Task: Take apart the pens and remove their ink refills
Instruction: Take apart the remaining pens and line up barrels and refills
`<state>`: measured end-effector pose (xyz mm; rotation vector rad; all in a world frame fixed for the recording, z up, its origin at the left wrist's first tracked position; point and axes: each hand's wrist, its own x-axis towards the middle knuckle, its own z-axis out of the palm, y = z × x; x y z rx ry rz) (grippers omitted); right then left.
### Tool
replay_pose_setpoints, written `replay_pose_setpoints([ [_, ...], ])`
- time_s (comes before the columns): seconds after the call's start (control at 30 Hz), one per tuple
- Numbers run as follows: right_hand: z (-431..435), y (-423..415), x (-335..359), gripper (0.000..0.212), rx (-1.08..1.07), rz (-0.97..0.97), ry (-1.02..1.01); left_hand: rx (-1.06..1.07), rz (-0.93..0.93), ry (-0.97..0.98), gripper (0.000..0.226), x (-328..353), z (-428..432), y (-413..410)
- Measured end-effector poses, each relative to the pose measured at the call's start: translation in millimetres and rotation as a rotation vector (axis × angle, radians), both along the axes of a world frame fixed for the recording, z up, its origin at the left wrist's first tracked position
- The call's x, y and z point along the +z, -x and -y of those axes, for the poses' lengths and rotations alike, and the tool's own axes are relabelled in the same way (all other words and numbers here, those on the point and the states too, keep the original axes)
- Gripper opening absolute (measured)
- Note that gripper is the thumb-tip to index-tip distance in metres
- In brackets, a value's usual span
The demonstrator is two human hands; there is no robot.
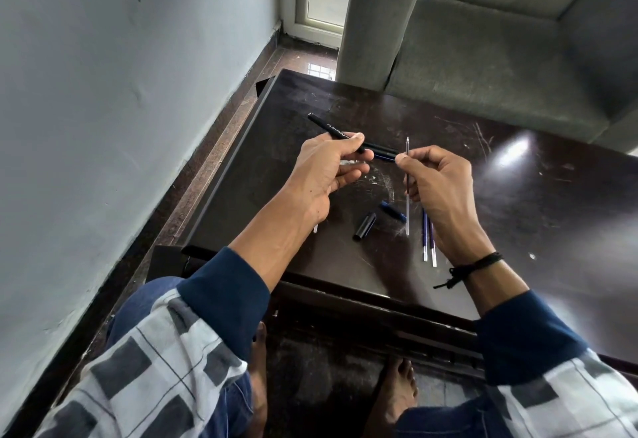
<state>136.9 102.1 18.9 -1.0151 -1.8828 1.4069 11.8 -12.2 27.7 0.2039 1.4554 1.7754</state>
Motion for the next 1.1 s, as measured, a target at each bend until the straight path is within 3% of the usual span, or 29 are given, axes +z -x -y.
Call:
replay_pose_setpoints([
  [0.27, -6, -4, -10, 0.012, 0.065, 0.524, -0.287, -0.001, 0.011, -0.004, 0.008, 0, 0, 0],
  [0.43, -5, -4, -15, 0.014, 0.19, 0.764, -0.343, 0.002, 0.012, -0.01, 0.008, 1, 0, 0],
  [1.1, -1, -4, -15, 0.013, 0.297, 0.873, -0.401, 0.01, 0.006, -0.007, 0.01, 1, 0, 1],
])
